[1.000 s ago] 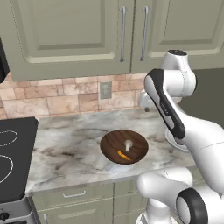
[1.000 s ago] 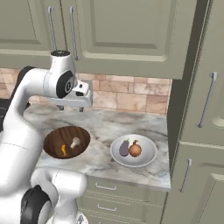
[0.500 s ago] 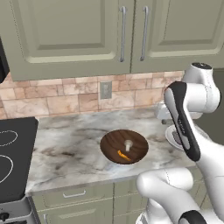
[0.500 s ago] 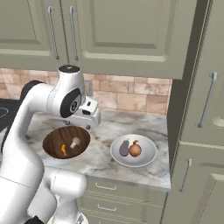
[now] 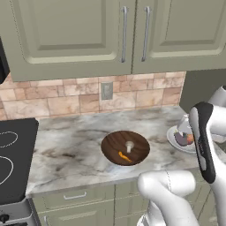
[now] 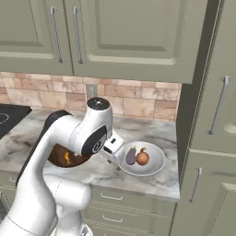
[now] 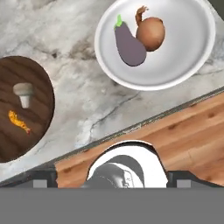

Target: Place the bowl containing the onion and eggplant in the microwave. Close the microwave door and press the start button to microwave the meal.

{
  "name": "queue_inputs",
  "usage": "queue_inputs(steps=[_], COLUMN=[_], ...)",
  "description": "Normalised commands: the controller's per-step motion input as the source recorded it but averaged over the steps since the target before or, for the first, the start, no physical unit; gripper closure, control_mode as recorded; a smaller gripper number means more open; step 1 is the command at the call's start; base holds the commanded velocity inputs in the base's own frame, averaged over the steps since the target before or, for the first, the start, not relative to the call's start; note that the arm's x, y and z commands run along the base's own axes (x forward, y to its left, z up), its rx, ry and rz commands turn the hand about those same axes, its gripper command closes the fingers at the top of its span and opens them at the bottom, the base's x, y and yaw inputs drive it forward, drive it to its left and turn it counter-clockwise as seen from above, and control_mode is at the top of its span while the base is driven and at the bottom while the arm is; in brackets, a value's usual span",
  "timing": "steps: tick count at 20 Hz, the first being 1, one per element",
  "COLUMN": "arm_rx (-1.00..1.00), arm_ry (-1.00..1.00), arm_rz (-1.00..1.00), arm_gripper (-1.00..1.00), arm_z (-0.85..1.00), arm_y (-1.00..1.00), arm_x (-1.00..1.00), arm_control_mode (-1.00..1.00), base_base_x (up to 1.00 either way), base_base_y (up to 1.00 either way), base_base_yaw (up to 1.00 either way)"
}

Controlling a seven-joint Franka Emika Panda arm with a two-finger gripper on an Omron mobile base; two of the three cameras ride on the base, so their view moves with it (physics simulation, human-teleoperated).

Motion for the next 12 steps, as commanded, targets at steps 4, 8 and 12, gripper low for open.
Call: queue_inputs(steps=[4,8,12], arm_rx=[0.11,0.15,0.19], arm_ry=[0.0,0.0,0.0], arm_rz=[-0.36,-0.39,-0.31], arm_gripper=[-1.0,-1.0,-1.0], arm_z=[-0.45,-0.45,-0.39], arm_y=[-0.77,-0.69,-0.64], arm_x=[-0.11,0.0,0.04], arm_control_mode=[-1.0,-1.0,-1.0], base_base_x=[0.0,0.0,0.0], base_base_y=[0.0,0.0,0.0], base_base_yaw=[0.0,0.0,0.0])
